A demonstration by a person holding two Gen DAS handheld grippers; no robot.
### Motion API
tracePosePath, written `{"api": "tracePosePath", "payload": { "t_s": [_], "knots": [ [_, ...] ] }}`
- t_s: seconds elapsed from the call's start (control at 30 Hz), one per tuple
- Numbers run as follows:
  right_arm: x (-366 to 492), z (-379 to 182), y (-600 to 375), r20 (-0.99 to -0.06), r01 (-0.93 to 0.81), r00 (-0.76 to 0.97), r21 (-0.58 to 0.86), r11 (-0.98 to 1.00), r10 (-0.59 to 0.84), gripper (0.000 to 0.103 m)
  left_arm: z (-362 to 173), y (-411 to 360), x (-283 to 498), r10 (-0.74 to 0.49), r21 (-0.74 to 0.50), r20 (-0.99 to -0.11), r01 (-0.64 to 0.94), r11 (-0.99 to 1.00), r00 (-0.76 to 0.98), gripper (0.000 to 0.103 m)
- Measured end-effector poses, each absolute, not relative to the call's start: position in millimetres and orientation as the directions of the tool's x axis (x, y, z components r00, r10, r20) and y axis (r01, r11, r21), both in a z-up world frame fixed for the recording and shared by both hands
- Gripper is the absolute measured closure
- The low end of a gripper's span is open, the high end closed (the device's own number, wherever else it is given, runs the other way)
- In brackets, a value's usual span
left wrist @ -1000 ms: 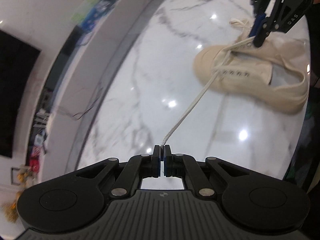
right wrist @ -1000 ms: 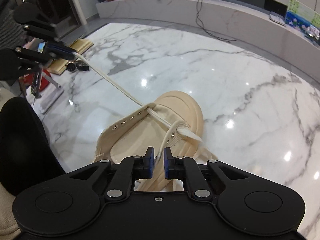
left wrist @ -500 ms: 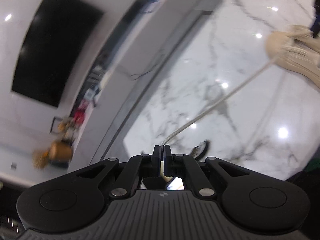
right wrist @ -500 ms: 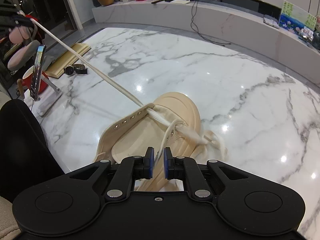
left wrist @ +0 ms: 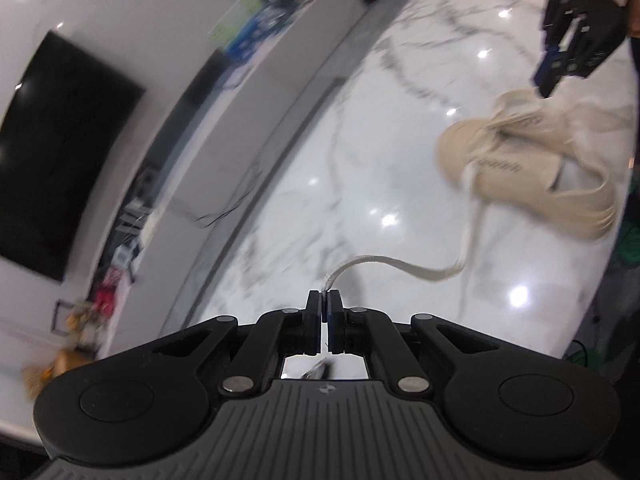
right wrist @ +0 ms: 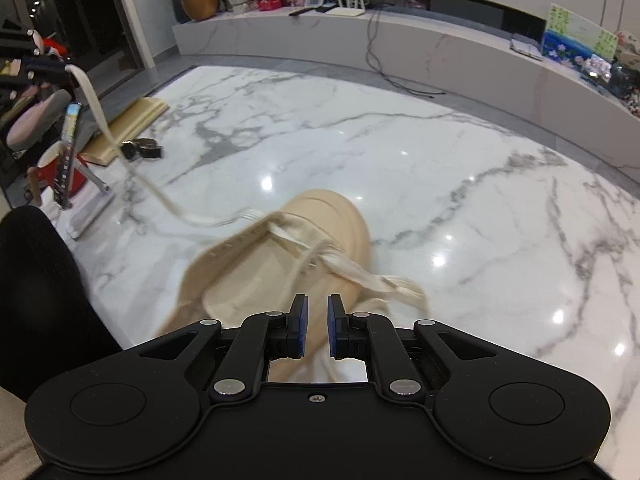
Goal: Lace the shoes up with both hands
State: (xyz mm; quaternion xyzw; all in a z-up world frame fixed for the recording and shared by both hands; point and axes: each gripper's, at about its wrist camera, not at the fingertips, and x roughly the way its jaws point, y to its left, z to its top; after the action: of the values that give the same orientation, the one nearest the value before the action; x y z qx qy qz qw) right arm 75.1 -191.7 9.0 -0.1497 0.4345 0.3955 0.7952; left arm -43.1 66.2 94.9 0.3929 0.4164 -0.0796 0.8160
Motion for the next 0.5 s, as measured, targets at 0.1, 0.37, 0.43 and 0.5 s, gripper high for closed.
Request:
{"api": "tracePosePath", "payload": {
  "t_s": [0.1, 0.37, 0.43, 0.5],
  "knots": [
    [81.6, -0.8, -193.8, -0.82, -0.76, 0.324, 0.072, 0.646, 0.472, 0.093, 76.9, 55.8, -34.9, 0.136, 0.527, -0.76, 0.481, 0.7, 0.635, 0.101],
    [110.2, -35.0, -178.4, -0.843, -0.841, 0.331, -0.06, 0.538, 0.423, 0.093, 34.1, 45.1, -8.2, 0.021, 0.4, -0.802, 0.51, 0.762, 0.597, 0.101],
    [115.7, -39.9, -175.1, -0.848, -0.856, 0.327, -0.079, 0.511, 0.417, 0.093, 23.8, 45.0, -0.4, 0.002, 0.369, -0.811, 0.509, 0.778, 0.586, 0.101],
    [121.0, -48.1, -166.6, -0.857, -0.894, 0.315, -0.123, 0.431, 0.408, 0.093, 17.2, 46.0, 4.7, -0.012, 0.348, -0.818, 0.511, 0.786, 0.576, 0.101]
  ]
}}
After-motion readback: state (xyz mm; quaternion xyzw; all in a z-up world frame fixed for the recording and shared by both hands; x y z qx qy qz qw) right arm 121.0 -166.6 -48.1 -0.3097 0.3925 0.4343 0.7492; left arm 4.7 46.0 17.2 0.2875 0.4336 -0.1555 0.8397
